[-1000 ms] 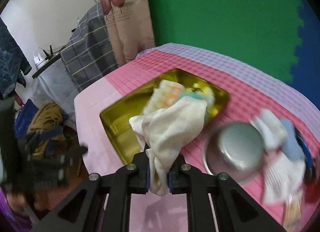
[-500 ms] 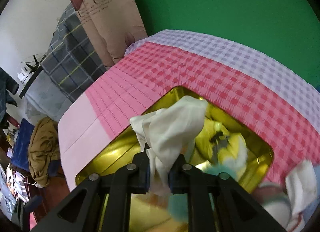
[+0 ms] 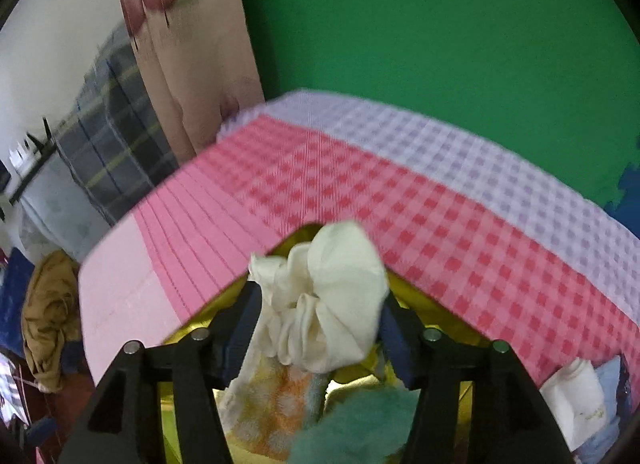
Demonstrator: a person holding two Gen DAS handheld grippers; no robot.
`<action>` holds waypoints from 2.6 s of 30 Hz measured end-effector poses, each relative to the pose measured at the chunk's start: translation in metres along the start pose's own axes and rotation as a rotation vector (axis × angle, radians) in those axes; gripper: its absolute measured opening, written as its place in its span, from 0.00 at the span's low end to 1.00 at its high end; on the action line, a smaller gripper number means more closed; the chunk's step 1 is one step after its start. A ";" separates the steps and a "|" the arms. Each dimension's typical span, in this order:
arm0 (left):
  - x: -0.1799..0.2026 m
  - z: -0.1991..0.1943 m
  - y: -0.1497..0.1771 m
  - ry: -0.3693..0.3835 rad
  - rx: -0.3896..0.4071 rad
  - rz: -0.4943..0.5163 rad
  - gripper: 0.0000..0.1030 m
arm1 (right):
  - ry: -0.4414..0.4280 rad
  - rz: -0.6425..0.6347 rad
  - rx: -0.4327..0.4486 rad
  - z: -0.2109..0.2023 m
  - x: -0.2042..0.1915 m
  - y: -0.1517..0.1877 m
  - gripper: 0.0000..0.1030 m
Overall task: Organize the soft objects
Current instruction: 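Place the cream satin scrunchie into the tin box with the right tool, then move the left tool to the white sock and grasp it, then carry the white sock toward the tin box while the right tool grasps the cotton swab bag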
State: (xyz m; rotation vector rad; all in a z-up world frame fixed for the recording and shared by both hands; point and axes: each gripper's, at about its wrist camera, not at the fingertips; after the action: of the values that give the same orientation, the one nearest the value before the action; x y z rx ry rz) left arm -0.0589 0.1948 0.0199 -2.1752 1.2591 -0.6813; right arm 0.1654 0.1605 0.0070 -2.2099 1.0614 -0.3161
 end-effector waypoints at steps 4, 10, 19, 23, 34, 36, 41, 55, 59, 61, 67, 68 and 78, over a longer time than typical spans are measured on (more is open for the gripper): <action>0.002 -0.001 0.001 -0.007 0.004 0.011 0.95 | 0.015 0.044 0.110 -0.040 0.017 0.005 0.57; 0.012 -0.008 0.006 -0.001 0.023 0.059 0.95 | 0.178 0.125 0.290 -0.143 0.082 0.078 0.57; 0.052 -0.009 0.022 0.043 0.006 0.187 0.95 | 0.696 0.186 0.140 -0.204 0.211 0.238 0.57; 0.072 -0.010 0.026 0.126 -0.019 0.220 0.95 | 0.818 0.241 0.063 -0.212 0.259 0.283 0.57; 0.171 0.010 -0.010 0.608 -0.196 0.230 0.94 | 0.772 0.307 0.050 -0.215 0.281 0.316 0.57; 0.193 0.016 -0.017 0.623 -0.200 0.279 0.94 | 0.753 0.334 0.058 -0.216 0.284 0.316 0.57; 0.260 0.036 -0.026 0.618 -0.177 0.492 0.94 | 0.696 0.389 0.080 -0.214 0.294 0.319 0.57; 0.326 0.101 -0.041 0.602 -0.221 0.617 0.94 | 0.629 0.382 0.085 -0.212 0.294 0.321 0.58; 0.330 0.116 -0.042 0.604 -0.235 0.597 0.94 | 0.617 0.379 0.078 -0.211 0.294 0.321 0.58; 0.333 0.121 -0.041 0.572 -0.238 0.602 0.94 | 0.612 0.378 0.076 -0.210 0.294 0.321 0.58; 0.336 0.139 -0.039 0.497 -0.246 0.596 0.94 | 0.594 0.375 0.072 -0.210 0.294 0.321 0.58; 0.336 0.142 -0.039 0.491 -0.251 0.592 0.93 | 0.591 0.374 0.072 -0.209 0.294 0.321 0.58; 0.331 0.144 -0.030 0.550 -0.290 0.531 0.13 | 0.574 0.379 0.075 -0.209 0.296 0.322 0.58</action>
State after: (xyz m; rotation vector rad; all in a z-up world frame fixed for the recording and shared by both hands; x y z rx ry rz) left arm 0.1987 -0.0574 -0.0125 -1.7712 2.2324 -0.9397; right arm 0.0624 -0.3071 -0.0640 -1.8333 1.7061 -0.8311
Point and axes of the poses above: each gripper's, at about its wrist camera, not at the fingertips, and z roughly the way its jaws point, x to its right, y to its underside, and after that the axes turned 10 degrees about y, right-handed
